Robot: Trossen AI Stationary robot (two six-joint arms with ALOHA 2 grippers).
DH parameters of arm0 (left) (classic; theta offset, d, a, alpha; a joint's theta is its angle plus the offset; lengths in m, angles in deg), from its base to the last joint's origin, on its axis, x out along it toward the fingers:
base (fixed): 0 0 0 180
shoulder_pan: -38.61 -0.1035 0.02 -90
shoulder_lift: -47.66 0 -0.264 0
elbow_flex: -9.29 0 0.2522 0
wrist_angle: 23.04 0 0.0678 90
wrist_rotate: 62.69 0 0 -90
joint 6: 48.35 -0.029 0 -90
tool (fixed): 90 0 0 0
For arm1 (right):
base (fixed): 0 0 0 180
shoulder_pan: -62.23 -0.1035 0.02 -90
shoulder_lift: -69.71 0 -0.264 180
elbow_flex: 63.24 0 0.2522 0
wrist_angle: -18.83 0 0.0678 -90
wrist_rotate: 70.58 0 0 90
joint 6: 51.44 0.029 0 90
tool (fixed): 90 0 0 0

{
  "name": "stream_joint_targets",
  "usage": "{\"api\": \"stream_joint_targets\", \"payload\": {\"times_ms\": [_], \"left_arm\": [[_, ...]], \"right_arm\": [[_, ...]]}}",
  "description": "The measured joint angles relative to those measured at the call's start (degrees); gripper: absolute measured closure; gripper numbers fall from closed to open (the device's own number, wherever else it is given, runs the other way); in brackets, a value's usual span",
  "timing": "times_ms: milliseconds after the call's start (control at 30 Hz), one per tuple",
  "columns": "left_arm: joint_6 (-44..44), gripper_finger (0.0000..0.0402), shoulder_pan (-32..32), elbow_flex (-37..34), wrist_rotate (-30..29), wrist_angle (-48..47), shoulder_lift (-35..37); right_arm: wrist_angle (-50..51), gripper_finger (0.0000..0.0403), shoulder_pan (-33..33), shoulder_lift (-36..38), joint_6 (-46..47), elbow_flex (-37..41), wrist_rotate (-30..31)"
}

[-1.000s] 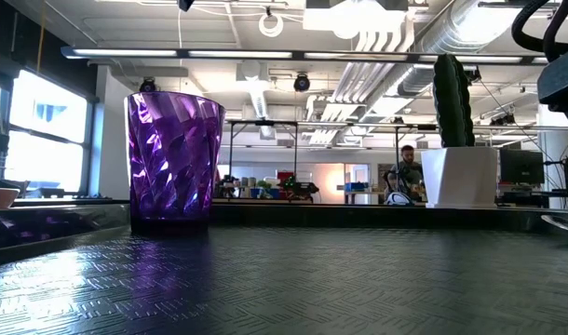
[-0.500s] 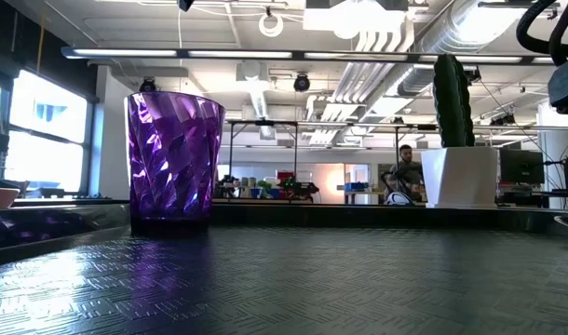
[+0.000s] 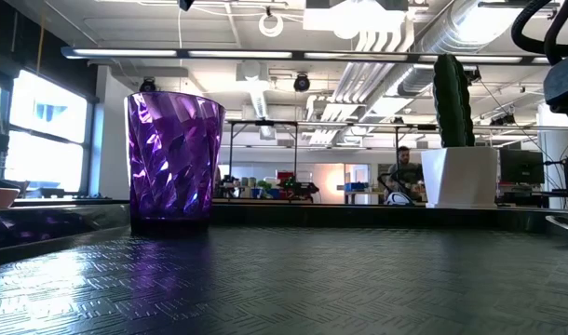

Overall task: Pick and place plate/cup/fork/spoon on tray
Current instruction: Put the orange spoon on the dark green tray, then put the orange plate on the dark green tray

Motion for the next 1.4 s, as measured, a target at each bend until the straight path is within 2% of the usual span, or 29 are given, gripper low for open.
{"api": "stream_joint_targets", "payload": {"times_ms": [300, 700, 1267, 1400], "left_arm": [[0.00, 0.0289, 0.01, 0.00, 0.00, 0.00, 0.00], [0.00, 0.0289, 0.01, 0.00, 0.00, 0.00, 0.00], [-0.04, 0.0289, 0.01, 0.00, 0.02, 0.00, 0.00], [-3.04, 0.0289, -0.01, 0.00, 0.02, 0.00, 0.00]], "right_arm": [[0.04, 0.0286, 0.00, 0.00, -0.01, 0.00, 0.01], [1.27, 0.0284, 0.11, 0.00, -0.02, 0.00, -2.24], [-0.59, 0.0284, 0.11, 0.52, -0.95, 0.00, -1.70], [-0.39, 0.0284, 0.11, 1.99, -0.22, 0.00, -0.28]]}}
